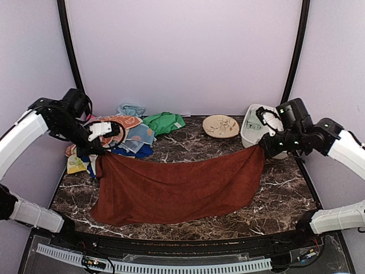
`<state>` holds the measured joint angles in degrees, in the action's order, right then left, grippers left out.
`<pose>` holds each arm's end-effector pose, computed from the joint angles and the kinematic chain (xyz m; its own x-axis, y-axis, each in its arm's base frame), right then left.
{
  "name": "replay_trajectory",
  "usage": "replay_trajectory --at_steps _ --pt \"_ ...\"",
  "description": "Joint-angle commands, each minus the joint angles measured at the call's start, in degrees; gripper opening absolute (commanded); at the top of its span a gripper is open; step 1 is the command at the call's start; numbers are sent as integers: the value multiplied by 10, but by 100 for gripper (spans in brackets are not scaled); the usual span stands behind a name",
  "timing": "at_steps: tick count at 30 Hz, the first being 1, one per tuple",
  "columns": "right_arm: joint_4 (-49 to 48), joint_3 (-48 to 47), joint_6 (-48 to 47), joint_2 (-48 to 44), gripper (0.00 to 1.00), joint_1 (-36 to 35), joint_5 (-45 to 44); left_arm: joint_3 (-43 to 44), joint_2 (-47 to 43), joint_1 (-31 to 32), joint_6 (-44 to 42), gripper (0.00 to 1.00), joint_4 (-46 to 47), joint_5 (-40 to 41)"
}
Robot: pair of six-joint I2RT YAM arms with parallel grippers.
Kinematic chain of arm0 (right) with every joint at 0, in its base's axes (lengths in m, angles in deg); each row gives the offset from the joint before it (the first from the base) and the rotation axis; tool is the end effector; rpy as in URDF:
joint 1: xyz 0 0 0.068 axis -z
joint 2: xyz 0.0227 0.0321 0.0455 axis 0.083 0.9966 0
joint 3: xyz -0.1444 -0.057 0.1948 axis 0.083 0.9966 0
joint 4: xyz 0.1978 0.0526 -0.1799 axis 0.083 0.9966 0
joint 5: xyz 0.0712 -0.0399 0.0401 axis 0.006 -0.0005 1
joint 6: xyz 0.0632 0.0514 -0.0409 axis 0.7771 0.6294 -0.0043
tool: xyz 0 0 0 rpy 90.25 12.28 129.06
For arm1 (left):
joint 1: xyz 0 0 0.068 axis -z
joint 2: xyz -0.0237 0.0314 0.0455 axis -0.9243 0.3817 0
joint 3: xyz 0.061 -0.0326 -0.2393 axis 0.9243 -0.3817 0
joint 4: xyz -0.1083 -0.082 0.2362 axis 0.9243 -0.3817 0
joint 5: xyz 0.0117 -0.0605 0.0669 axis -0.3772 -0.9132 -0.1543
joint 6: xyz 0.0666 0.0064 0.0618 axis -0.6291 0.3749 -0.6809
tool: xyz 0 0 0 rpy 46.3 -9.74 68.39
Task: Roll the towels
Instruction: Flatten out the towel at the center of the board.
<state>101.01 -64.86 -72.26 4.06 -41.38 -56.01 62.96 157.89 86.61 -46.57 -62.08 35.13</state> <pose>0.2213 0.1429 0.2982 -0.5609 -0.3061 -0.7692 -0.4043 0.9121 -0.0681 0.2433 -0.1010 0.3034 -0.2303 0.8475 -0.4782 0.8752 0.3952 0.2789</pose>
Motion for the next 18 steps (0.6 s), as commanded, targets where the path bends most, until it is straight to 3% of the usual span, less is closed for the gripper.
replay_trajectory --at_steps 1,4,9,15,18 --pt "-87 58 -9 65 0 64 -2 -68 67 19 3 0 171 82" --pt "-141 81 -22 118 0 97 -3 -85 143 18 -3 0 277 164" --pt "-213 86 -38 194 0 136 6 -74 233 18 -34 0 368 230" --pt "-246 55 -58 264 0 175 20 -46 304 18 -63 1 379 246" --pt "-246 38 -65 287 0 190 31 -33 333 15 -61 23 345 246"
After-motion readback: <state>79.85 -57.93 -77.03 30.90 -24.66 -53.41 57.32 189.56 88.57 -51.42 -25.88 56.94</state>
